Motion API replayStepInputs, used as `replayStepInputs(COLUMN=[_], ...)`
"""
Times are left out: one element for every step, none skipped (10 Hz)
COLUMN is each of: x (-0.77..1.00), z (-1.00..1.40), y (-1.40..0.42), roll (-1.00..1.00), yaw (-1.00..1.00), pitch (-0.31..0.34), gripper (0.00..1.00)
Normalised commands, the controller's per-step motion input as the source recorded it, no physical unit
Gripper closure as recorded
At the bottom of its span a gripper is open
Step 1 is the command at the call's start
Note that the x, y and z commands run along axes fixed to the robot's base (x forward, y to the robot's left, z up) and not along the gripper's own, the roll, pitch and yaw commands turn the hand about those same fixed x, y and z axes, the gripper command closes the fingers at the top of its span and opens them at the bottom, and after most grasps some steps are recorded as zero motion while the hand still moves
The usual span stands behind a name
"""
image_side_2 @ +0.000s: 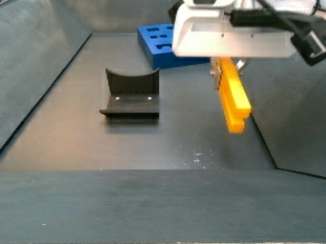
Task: Pick up the double-square object. Move up. Rotate the double-square object. Place the double-square object on the fixture. Regrasp the double-square object. Move to above the board. Insert the double-square object.
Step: Place the double-square object on the fixture.
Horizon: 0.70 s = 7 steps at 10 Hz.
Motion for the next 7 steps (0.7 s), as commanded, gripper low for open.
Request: replayStepInputs(x=[-0.02,-0.02,-0.03,-0.03,-0.03,-0.03,-0.02], z=[1.00,1.00,1.00,1.00,1.00,1.00,0.91], y=[0.01,0.01,0.01,0.01,0.01,0.01,0.01], roll=[0.05,0.07,0.08,0.08,0.09,0.09,0.09], yaw=[-0.03,-0.03,-0.03,-0.02,-0.01,0.00,0.01], pitch=[0.046,0.051,0.050,0.053,0.054,0.056,0.059], gripper=[1.00,1.00,1.00,1.00,1.00,1.00,1.00])
